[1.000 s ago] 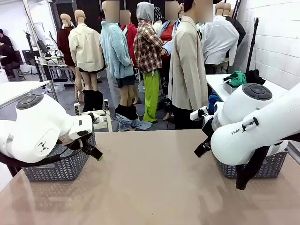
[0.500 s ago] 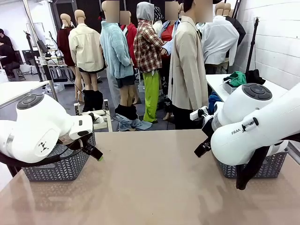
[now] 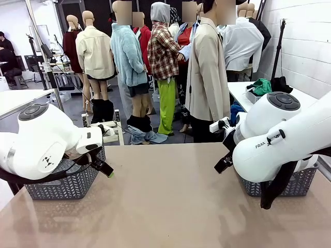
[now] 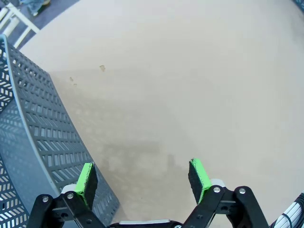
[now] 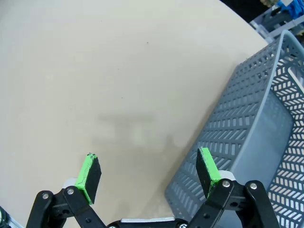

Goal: Sort the tops and bottoms.
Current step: Lift clothes from the center of the table with your left hand.

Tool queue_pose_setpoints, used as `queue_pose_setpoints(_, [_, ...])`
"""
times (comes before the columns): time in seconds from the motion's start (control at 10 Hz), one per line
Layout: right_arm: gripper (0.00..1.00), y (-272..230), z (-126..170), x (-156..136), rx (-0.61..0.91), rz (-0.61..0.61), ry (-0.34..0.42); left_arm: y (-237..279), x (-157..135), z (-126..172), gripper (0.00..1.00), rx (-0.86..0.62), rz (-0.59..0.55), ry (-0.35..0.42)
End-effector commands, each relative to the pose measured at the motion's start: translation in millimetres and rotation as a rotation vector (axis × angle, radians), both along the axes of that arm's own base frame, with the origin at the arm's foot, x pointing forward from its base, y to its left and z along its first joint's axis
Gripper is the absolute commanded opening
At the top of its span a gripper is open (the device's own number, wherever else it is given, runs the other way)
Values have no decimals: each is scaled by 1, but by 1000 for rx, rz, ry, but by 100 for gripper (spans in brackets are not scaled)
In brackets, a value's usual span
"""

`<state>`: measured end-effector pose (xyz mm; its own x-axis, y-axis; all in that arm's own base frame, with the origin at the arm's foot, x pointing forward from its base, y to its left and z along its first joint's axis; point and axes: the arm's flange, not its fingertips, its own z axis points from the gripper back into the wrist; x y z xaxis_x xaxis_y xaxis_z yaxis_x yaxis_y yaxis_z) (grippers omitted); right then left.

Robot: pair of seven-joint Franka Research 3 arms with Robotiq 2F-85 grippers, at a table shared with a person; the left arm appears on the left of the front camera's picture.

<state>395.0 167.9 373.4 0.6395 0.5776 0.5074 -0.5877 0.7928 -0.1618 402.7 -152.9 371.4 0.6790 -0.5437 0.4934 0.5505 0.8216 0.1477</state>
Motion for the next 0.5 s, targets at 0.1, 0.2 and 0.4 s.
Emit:
queue_pose_setpoints(0.1, [100, 0, 0, 0, 1, 0, 0, 1, 1, 0, 100, -3, 3, 1])
queue_pose_setpoints(0.2, [100, 0, 0, 0, 1, 0, 0, 1, 1, 0, 100, -3, 3, 1])
queue_pose_setpoints(0.4, [100, 0, 0, 0, 0, 0, 0, 0, 0, 0, 100, 0, 0, 0])
